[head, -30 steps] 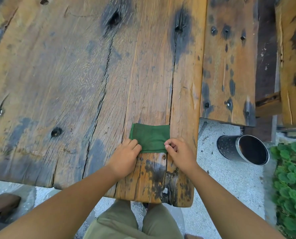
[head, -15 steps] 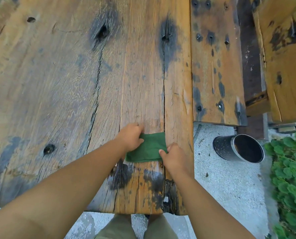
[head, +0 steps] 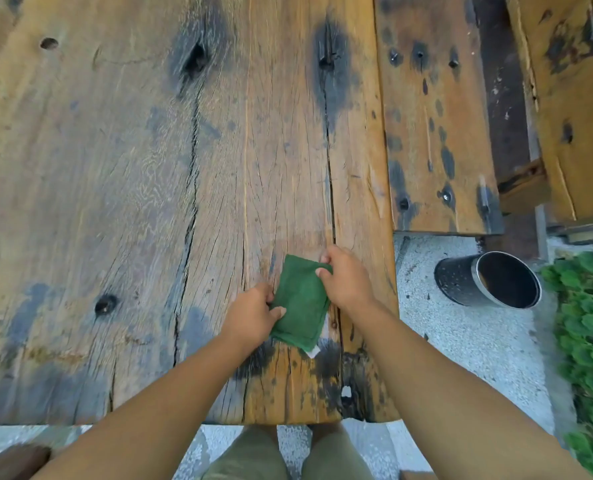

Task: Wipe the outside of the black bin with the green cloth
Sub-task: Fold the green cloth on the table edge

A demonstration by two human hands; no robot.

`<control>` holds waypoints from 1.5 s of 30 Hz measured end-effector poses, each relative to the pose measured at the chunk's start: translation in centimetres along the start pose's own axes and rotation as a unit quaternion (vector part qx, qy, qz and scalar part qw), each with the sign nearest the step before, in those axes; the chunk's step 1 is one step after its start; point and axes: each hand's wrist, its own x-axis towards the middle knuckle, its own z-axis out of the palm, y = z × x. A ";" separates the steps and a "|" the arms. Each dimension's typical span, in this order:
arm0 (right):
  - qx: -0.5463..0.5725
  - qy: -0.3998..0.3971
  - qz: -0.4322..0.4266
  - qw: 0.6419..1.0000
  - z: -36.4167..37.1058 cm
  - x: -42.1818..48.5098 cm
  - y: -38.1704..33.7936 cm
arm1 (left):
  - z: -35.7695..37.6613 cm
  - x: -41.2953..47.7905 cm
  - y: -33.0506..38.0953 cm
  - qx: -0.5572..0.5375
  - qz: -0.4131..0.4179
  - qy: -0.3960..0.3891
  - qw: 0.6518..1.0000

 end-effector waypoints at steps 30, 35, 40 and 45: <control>0.250 -0.061 0.155 0.954 0.4 -0.1 -0.5 | -3.5 3.6 3.7 -0.379 -0.144 -0.063 0.912; 0.383 -0.097 0.180 0.901 -0.1 -0.1 -1.3 | -3.5 2.8 4.4 -0.444 -0.135 -0.055 0.884; 0.463 -0.143 0.213 0.848 -0.7 -0.9 -0.8 | -3.2 1.8 4.5 -0.501 -0.138 -0.075 0.851; 0.530 -0.167 0.244 0.795 -1.1 -1.2 -0.6 | -2.6 0.9 3.2 -0.516 -0.110 -0.094 0.844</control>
